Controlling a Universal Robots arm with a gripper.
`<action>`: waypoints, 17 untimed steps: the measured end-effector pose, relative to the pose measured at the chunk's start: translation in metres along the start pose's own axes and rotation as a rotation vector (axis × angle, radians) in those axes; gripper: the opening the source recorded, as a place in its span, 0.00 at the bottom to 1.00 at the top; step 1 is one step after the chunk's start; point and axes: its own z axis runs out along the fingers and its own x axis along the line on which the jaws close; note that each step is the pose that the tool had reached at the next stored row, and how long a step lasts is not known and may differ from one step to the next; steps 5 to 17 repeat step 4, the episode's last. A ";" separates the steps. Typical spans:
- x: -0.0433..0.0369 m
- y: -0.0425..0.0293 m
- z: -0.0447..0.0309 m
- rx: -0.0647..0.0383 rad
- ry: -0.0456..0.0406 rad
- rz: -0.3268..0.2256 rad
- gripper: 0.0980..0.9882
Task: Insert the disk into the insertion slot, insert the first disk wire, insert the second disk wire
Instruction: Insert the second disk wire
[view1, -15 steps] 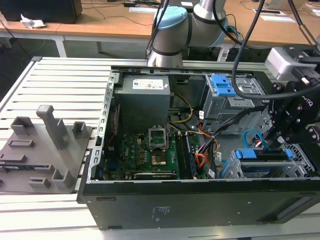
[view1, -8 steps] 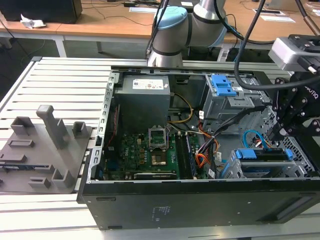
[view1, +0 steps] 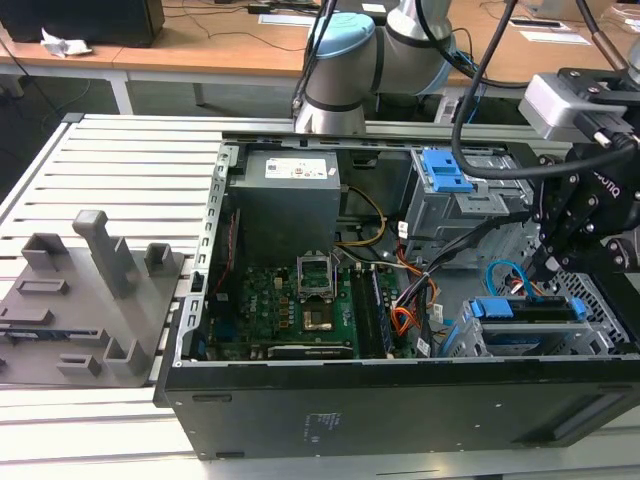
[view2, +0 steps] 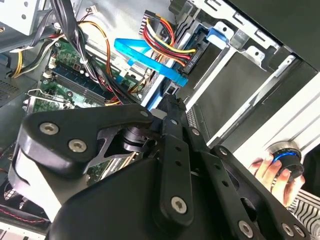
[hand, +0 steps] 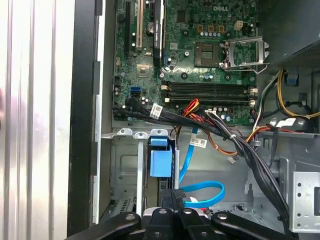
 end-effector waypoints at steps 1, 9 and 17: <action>0.0000 0.0000 0.0000 0.000 0.0000 0.000 0.01; 0.0000 0.0001 0.0000 0.000 0.0000 0.000 0.01; 0.0000 0.0001 0.0000 0.000 0.0000 0.000 0.01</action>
